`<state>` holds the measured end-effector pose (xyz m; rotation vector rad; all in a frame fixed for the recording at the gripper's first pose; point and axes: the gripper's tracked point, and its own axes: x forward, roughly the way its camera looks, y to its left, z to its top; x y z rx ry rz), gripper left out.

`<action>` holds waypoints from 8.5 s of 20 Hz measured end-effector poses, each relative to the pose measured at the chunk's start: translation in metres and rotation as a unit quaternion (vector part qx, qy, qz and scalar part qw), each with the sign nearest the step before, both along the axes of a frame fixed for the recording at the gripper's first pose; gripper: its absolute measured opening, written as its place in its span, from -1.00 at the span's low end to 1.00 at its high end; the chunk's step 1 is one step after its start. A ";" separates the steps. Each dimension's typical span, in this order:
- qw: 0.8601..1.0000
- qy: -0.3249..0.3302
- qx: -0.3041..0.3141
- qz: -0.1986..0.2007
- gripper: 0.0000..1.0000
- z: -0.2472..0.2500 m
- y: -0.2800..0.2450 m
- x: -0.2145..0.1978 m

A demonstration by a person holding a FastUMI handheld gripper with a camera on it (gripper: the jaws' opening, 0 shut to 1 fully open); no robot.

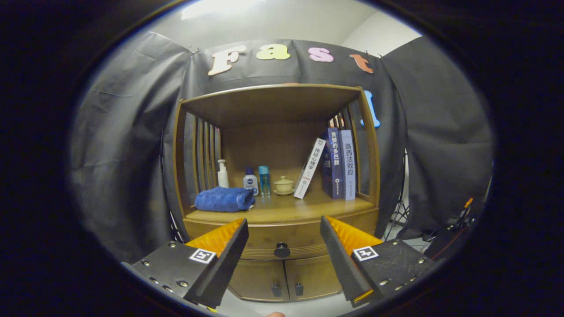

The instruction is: Pull open the drawer, take out the items inside it, and place them on the countertop above the cabinet.

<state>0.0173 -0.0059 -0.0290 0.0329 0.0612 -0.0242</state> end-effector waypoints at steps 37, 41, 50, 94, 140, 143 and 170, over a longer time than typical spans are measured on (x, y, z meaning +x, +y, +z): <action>0.975 0.217 -0.014 0.038 -0.97 -0.184 0.005 0.028; 0.984 0.176 0.012 0.016 -0.96 -0.165 -0.004 0.020; 0.983 0.185 -0.012 0.019 -0.01 -0.162 0.002 0.060; 0.981 0.183 0.054 -0.030 -0.33 -0.169 0.006 -0.024; 0.836 0.540 0.029 -0.091 0.19 -0.194 0.007 0.090; 0.820 0.563 0.018 -0.103 0.23 -0.202 0.002 0.086; 0.890 0.405 -0.094 -0.189 -0.16 -0.028 -0.006 0.103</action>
